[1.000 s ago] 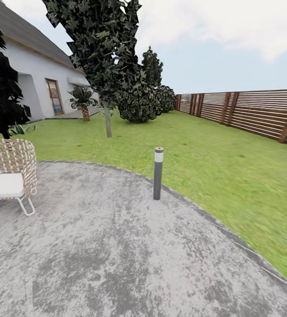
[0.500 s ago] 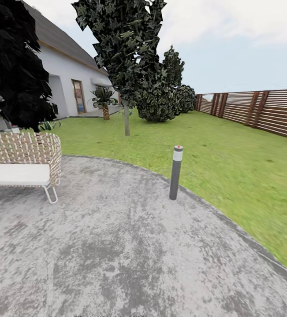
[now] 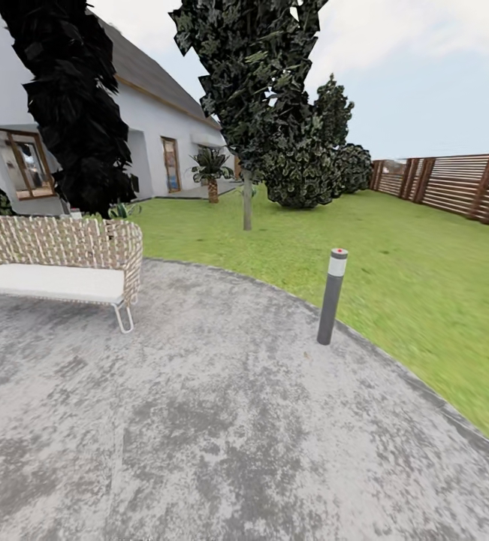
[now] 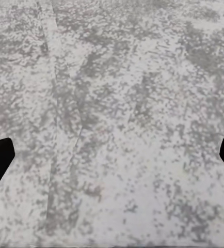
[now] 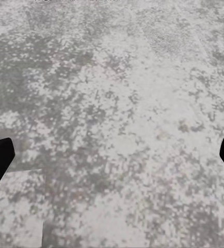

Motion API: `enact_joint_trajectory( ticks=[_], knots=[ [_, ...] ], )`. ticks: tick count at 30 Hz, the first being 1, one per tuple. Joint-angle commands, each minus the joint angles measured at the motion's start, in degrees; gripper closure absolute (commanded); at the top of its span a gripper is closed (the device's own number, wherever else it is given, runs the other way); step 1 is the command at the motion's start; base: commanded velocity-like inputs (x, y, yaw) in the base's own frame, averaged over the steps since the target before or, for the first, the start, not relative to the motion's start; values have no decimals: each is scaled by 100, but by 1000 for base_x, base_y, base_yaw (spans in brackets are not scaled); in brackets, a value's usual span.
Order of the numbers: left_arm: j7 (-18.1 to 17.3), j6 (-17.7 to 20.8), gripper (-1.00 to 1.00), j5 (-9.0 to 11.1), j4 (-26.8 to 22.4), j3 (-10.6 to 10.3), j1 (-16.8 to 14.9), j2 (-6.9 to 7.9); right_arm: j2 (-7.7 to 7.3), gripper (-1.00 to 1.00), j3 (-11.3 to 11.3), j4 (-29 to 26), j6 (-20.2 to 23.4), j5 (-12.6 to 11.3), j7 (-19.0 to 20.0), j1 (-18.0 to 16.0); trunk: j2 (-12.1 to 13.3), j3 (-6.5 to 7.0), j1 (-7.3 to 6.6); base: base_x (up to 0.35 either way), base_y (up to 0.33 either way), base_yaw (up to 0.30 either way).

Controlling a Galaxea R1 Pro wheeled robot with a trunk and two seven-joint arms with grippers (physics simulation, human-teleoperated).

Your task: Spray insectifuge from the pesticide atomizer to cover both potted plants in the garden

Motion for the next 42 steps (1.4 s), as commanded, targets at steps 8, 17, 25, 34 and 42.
enact_joint_trajectory(
  ticks=[8, 17, 25, 34, 42],
  knots=[
    [482, -21, -100, 3, 15, 23, -13, 37, -8, -100, -20, -13, -19, 0, -3, -1, -2, -5, -1, 0, 0, 279],
    [601, -37, -100, 22, 16, 8, -14, 43, -45, -100, -42, -33, -23, -7, -10, 0, -2, -5, -1, 0, 0, 279],
    [599, -43, -100, -1, -8, -14, -13, 38, -40, -100, -42, -25, -17, -6, -3, -1, -2, -5, -1, 0, 0, 279],
    [607, -40, -100, -31, 3, -29, -11, 27, -38, -100, -35, -17, -17, 1, -2, -1, -2, -5, -1, 0, 0, 279],
    [608, -35, -100, -41, 25, -36, -8, 25, -29, -100, -34, -39, -16, -4, -4, -1, -2, -5, -1, 70, -86, 279]
  ],
)
